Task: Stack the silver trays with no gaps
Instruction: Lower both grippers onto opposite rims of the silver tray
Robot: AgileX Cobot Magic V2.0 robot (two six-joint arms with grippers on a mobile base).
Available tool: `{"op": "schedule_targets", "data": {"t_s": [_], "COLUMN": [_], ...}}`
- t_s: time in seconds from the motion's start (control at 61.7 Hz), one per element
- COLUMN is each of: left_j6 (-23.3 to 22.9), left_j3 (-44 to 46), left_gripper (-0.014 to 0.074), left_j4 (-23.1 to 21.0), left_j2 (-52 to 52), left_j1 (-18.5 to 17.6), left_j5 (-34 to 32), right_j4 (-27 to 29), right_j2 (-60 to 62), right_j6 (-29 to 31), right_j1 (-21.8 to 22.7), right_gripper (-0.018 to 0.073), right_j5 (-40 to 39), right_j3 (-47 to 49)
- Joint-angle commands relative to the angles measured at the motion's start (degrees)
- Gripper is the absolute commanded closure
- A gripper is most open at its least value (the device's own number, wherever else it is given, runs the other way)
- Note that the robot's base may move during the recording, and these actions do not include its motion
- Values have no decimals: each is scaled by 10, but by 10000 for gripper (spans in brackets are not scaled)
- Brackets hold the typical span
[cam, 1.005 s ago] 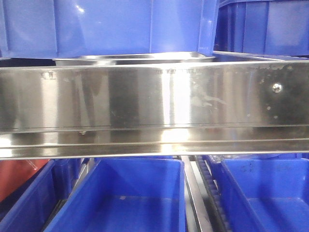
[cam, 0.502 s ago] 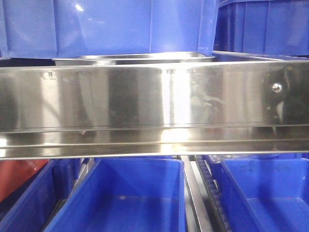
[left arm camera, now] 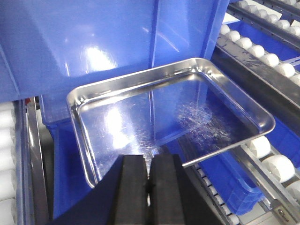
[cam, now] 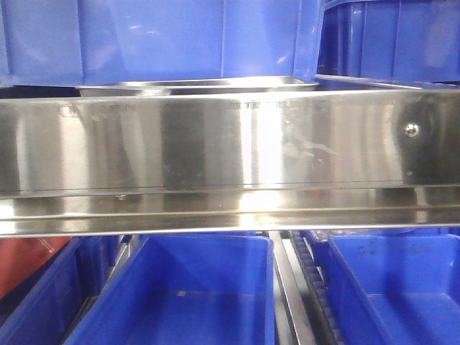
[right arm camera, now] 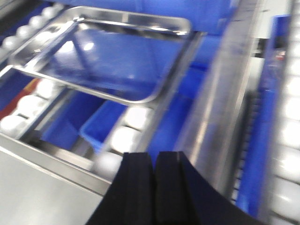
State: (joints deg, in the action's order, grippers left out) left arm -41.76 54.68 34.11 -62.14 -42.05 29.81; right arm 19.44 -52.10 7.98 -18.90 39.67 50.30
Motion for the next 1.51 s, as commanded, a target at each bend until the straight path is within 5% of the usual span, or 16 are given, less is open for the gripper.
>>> {"op": "schedule_targets", "data": {"t_s": [0.0,0.292,0.373,0.745,1.053,1.134,1.296,1.491], "left_j6": [-4,-9,-25,-23,-22,-22,-19,-18], "left_j3": [5,5,5,5,20,31,44,45], "left_gripper": [607,607,607,595,408,367,351,351], "left_j4": [-1,12,12,5,10,13,28,33], "left_j2": [0,0,0,-11,-64,-76,-89,-91], "left_j1": [2,8,24,84,99,99,99,111], "left_j5": [-1,33,31,-22,-22,-22,-28,-38], "right_j4": [-18,-194,-204,-205,-207,-207,-207,-207], "right_j2": [-29,-150,-177,-247,-262,-262,-263,-281], "right_j6": [-26,-208,-237,-240,-240,-240,-251,-282], "right_j1": [-25,-88,-92,-92,-92,-92,-92,-92], "right_gripper": [636,636,636,636,631,578,213,268], "right_j5": [-43,-29,-21,-29,-77,-85,-86,-54], "right_j3": [17,122,140,159,160,160,160,174]}}
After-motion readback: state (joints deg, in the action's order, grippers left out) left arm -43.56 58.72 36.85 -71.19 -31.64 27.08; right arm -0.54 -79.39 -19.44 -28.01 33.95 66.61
